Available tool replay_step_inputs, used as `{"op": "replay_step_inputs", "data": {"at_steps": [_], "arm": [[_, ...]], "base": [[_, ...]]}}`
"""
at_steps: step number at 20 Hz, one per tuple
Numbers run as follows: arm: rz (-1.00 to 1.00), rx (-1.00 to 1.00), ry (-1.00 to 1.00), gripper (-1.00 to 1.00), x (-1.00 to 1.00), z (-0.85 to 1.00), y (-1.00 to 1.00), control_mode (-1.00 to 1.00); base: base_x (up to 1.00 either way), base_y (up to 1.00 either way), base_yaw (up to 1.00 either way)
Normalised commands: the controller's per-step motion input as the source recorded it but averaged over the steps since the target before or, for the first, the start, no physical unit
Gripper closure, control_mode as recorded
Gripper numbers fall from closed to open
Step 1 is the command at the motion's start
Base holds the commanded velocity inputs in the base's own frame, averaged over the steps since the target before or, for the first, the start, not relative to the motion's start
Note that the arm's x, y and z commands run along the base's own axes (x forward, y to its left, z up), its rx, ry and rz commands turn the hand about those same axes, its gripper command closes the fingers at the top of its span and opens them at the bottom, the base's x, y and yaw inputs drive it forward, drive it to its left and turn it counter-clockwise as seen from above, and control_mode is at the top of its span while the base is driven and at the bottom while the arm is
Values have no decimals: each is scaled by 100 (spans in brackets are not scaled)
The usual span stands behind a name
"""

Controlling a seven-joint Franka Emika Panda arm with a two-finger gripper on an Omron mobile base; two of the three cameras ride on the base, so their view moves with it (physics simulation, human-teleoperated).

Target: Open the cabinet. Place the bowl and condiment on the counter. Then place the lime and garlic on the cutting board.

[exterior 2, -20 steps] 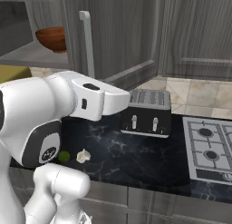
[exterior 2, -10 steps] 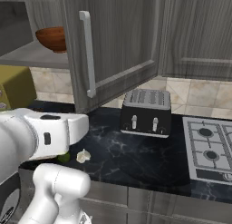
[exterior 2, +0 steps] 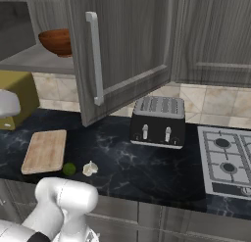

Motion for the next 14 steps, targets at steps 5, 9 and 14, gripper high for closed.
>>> {"op": "replay_step_inputs", "data": {"at_steps": [5,9,14], "arm": [[0,-27,19,-100,35,32,74,-100],[-2,-31,-5,-100,55,-39,12,-100],[0,-35,-20,-100,56,-98,-11,-100]], "base": [[0,0,0],[0,0,0],[0,0,0]]}}
